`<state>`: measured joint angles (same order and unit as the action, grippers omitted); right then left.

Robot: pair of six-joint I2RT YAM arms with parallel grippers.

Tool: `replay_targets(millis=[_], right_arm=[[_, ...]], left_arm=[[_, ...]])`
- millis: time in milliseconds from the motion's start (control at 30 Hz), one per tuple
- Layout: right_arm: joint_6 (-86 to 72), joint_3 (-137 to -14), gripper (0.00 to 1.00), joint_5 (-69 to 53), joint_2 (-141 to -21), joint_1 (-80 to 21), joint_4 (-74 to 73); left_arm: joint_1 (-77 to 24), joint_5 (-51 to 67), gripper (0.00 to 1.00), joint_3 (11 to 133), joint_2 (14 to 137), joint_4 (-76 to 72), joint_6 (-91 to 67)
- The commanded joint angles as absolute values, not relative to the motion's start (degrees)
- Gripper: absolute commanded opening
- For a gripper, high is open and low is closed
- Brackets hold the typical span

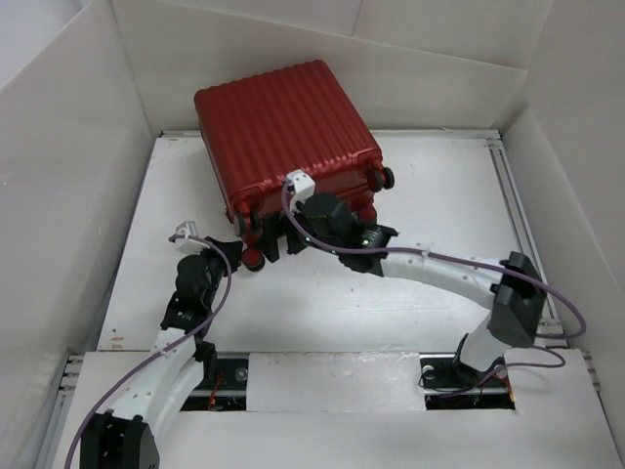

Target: Pack the luggage

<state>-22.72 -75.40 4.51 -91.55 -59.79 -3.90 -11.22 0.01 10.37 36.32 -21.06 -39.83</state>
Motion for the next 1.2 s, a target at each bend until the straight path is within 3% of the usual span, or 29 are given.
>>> replay_targets(millis=[0, 67, 100, 200, 233, 333, 500, 533, 567, 600, 733, 767, 933, 1167], right_arm=[[-22.50, -83.46, 1.00, 4.83, -96.75, -59.94, -2.11], [-22.50, -86.56, 1.00, 4.83, -100.62, -60.46, -3.25], [-22.50, -87.88, 1.00, 4.31, -101.68, -60.47, -3.25], [-22.50, -92.54, 1.00, 4.31, -105.46, -60.47, -4.39], [-22.50, -94.99, 1.00, 4.31, -106.43, -60.47, -4.39], [-23.28, -98.34, 1.00, 5.35, -110.38, -60.47, -5.97], [-26.18, -103.09, 1.00, 10.54, -115.92, -59.94, -6.59], [-26.71, -103.10, 0.94, 11.42, -115.93, -59.94, -6.59], [-27.41, -103.79, 0.83, 13.51, -116.62, -59.94, -6.59], [-28.20, -103.80, 0.58, 15.10, -116.63, -59.94, -6.59], [-29.36, -97.23, 0.08, 19.59, -110.95, -59.94, -6.07], [-29.36, -94.94, 0.03, 20.73, -108.92, -59.94, -5.54], [-28.04, -77.65, 0.00, 23.91, -95.56, -59.41, -4.13], [-27.42, -65.58, 0.00, 21.28, -82.63, -57.04, -4.13]], left_arm=[[-11.34, -2.46, 0.00, 11.69, 35.51, -20.30, -38.58], [-11.34, -3.25, 0.01, 11.69, 36.12, -19.69, -38.58], [-11.34, -4.47, 0.16, 11.69, 36.12, -19.69, -38.58], [-11.34, -5.10, 0.41, 11.69, 34.55, -18.98, -38.58], [-11.34, -5.88, 0.53, 11.17, 33.85, -18.38, -38.58], [-11.34, -7.20, 0.66, 10.63, 31.82, -17.75, -38.58], [-11.34, -7.21, 0.65, 10.11, 31.20, -17.23, -38.58], [-11.34, -7.21, 0.64, 10.11, 31.20, -17.23, -38.58], [-11.34, -6.60, 0.63, 10.11, 31.20, -17.23, -38.58], [-11.34, -6.59, 0.61, 10.11, 31.20, -17.75, -38.58], [-11.34, -4.75, 0.53, 10.11, 31.73, -17.75, -37.18], [-11.34, -4.14, 0.52, 10.11, 31.73, -18.45, -36.31], [-11.34, 6.48, 0.52, 10.11, 35.59, -22.67, -33.58], [-13.61, 16.26, 0.52, 9.58, 37.44, -25.83, -29.62]])
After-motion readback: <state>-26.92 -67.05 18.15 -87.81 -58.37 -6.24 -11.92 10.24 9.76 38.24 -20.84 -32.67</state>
